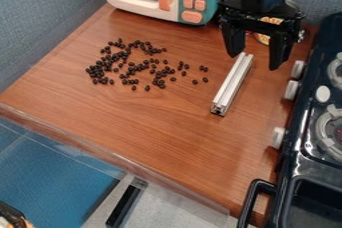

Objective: Sweep into pile

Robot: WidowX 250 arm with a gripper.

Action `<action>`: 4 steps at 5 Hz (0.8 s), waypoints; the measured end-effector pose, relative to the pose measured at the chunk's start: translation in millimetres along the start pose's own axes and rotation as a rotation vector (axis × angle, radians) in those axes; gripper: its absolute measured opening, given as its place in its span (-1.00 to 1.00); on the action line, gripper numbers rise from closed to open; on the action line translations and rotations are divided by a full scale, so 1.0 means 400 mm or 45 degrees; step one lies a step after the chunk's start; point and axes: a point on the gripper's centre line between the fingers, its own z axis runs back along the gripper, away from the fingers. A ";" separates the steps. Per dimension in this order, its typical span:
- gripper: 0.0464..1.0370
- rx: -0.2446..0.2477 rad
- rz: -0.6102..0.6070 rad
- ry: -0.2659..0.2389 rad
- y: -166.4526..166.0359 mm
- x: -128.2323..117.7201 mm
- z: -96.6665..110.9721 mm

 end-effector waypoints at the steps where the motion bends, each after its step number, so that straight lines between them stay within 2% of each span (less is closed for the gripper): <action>1: 0.93 -0.007 0.012 0.053 0.006 -0.010 -0.035; 2: 0.93 -0.008 0.014 0.048 0.006 -0.013 -0.039; 3: 0.93 0.074 -0.009 -0.073 0.017 -0.016 0.016; 4: 0.93 0.172 -0.028 -0.146 0.038 -0.025 0.021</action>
